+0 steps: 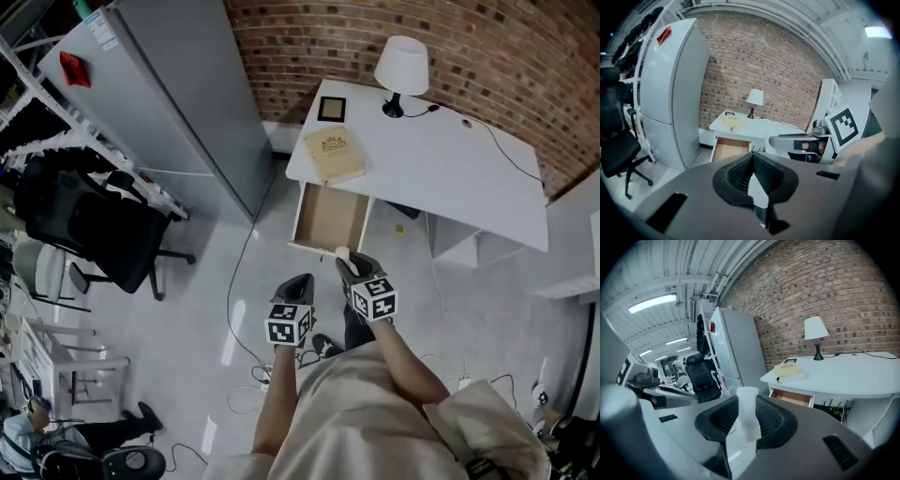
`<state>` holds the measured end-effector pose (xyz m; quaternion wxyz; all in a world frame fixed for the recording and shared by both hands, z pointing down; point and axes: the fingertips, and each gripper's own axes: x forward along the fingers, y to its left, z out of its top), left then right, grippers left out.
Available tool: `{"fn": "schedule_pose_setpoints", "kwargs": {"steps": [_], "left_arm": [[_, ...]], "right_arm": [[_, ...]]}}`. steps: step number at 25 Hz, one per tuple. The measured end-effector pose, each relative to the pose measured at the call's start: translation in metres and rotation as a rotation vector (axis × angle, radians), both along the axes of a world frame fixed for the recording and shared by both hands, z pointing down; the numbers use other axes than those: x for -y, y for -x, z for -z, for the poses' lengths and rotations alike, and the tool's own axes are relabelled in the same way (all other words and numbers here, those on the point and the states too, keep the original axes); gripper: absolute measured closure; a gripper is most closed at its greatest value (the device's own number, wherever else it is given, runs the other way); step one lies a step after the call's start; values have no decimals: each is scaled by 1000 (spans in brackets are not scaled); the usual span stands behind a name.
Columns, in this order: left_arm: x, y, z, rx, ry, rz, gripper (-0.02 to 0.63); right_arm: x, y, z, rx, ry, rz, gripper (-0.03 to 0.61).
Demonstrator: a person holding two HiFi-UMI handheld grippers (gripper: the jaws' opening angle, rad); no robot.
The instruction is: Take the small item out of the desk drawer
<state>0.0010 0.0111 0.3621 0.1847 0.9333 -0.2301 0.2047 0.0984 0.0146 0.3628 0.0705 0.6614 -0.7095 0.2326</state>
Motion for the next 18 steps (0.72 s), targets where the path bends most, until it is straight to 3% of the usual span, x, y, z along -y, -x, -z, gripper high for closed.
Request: {"fn": "schedule_pose_setpoints", "kwargs": {"steps": [18], "left_arm": [[-4,8,5,-9,-7,27,598]], "right_arm": [[-7,14,-8,-4,22,-5,440]]}}
